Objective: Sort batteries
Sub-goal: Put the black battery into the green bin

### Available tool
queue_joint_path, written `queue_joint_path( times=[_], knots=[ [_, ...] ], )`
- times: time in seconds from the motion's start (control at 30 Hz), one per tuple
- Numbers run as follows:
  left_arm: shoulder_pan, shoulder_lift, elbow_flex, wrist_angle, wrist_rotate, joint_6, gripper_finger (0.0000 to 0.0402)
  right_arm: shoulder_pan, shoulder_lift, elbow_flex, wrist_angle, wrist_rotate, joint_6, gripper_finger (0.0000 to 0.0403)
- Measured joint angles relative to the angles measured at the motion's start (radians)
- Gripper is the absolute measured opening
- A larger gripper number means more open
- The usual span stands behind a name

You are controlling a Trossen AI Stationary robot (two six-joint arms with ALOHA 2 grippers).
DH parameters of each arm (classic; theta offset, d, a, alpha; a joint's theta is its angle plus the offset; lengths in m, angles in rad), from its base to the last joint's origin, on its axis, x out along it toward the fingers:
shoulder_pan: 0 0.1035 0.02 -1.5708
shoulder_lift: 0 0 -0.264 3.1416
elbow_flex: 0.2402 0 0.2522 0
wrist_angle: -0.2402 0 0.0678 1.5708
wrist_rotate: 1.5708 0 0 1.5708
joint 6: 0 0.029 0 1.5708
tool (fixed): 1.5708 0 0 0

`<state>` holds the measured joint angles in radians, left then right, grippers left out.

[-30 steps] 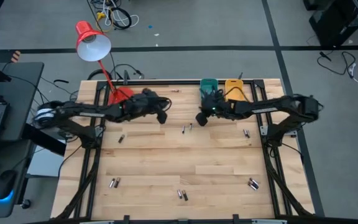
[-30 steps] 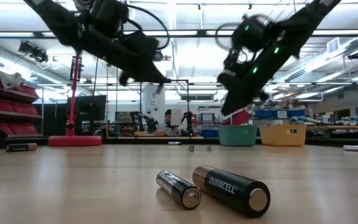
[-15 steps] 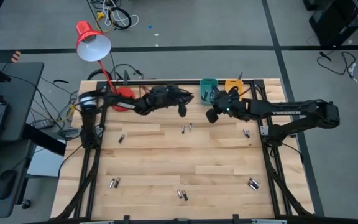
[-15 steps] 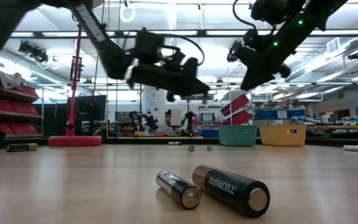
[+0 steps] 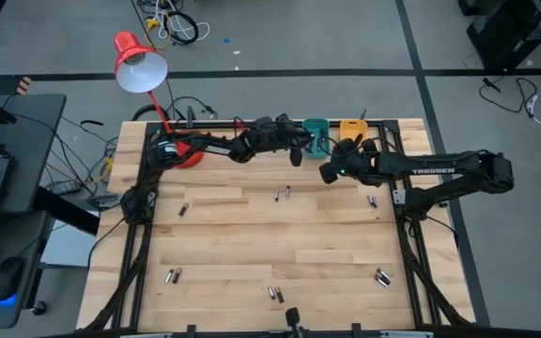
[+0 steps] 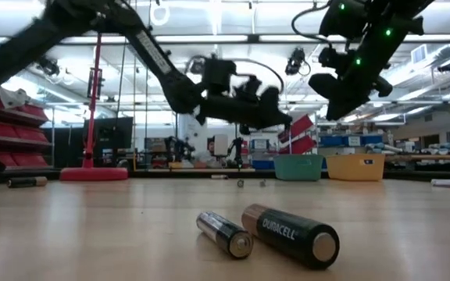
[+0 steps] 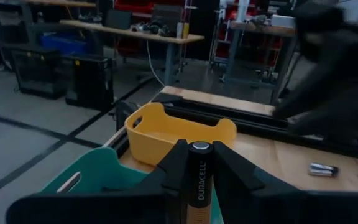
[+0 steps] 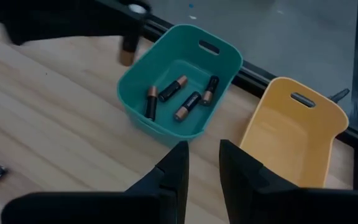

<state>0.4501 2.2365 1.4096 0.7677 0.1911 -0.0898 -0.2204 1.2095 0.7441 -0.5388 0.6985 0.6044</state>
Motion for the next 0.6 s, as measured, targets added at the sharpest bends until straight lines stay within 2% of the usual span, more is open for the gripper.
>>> queue_joint_path(
  times=[0.17,0.33,0.43,0.6],
  knots=[
    [-0.001,0.037,0.054,-0.023,0.005,-0.029,0.0065,0.007,0.000,0.000,0.000,0.009,0.006,0.0074],
    [-0.001,0.037,0.063,-0.054,-0.109,-0.080,0.0071,0.021,0.000,0.000,0.000,0.009,0.007,0.0075],
    [0.004,0.037,0.063,-0.054,-0.142,-0.098,0.0077,0.024,0.000,0.000,0.000,0.009,0.007,0.0074],
    [0.000,0.037,0.063,-0.051,-0.136,-0.098,0.0086,0.024,0.000,0.000,0.000,0.009,0.026,0.0076]
  ],
)
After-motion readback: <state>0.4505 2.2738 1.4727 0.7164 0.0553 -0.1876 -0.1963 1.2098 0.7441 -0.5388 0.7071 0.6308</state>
